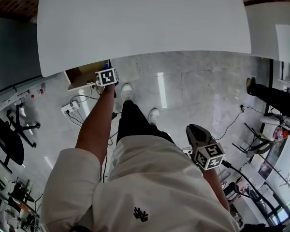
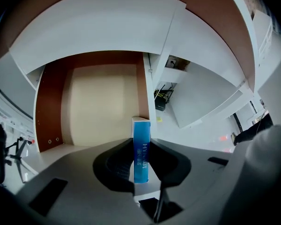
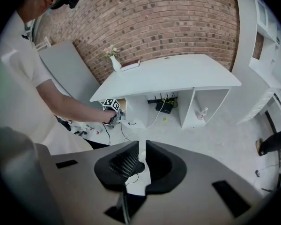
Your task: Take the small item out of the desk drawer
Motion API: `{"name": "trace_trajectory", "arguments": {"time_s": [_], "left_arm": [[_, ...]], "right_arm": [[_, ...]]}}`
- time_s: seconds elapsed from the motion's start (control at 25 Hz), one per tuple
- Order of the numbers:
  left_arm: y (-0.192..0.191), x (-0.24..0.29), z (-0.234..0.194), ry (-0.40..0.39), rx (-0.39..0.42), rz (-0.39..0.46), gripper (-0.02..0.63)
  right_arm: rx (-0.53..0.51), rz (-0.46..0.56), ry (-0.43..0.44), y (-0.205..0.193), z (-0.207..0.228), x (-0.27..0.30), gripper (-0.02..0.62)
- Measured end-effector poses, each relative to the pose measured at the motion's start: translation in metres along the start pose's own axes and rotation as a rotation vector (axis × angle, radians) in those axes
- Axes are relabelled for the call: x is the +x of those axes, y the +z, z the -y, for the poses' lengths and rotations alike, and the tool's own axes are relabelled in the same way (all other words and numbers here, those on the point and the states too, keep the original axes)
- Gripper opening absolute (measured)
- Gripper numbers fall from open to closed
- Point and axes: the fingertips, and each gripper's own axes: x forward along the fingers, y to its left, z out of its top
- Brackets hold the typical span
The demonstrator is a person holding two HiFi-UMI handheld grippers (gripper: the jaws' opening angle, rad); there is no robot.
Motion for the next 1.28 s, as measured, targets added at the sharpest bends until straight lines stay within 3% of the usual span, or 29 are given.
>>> {"name": "trace_trajectory", "arguments": {"time_s": [0.32, 0.76, 1.04, 1.28], "left_arm": [[0.001, -0.026, 0.002, 0.024, 0.000, 0.060, 0.092], [-0.006, -0.128, 0.024, 0.030, 0.020, 0.145, 0.091], [-0.040, -0.217, 0.059, 0.007, 0.014, 0.223, 0.091], [-0.086, -0.296, 0.096, -0.050, 0.014, 0.279, 0.091]], "right_arm": [[-0.008, 0.055, 0.018, -0.008, 0.009, -0.010, 0.067], [-0.019, 0.156, 0.067, -0.049, 0.021, -0.052, 0.061], [-0.048, 0.232, 0.102, -0.085, 0.040, -0.092, 0.049], [-0.135, 0.259, 0.161, -0.106, 0.046, -0.124, 0.041]]}}
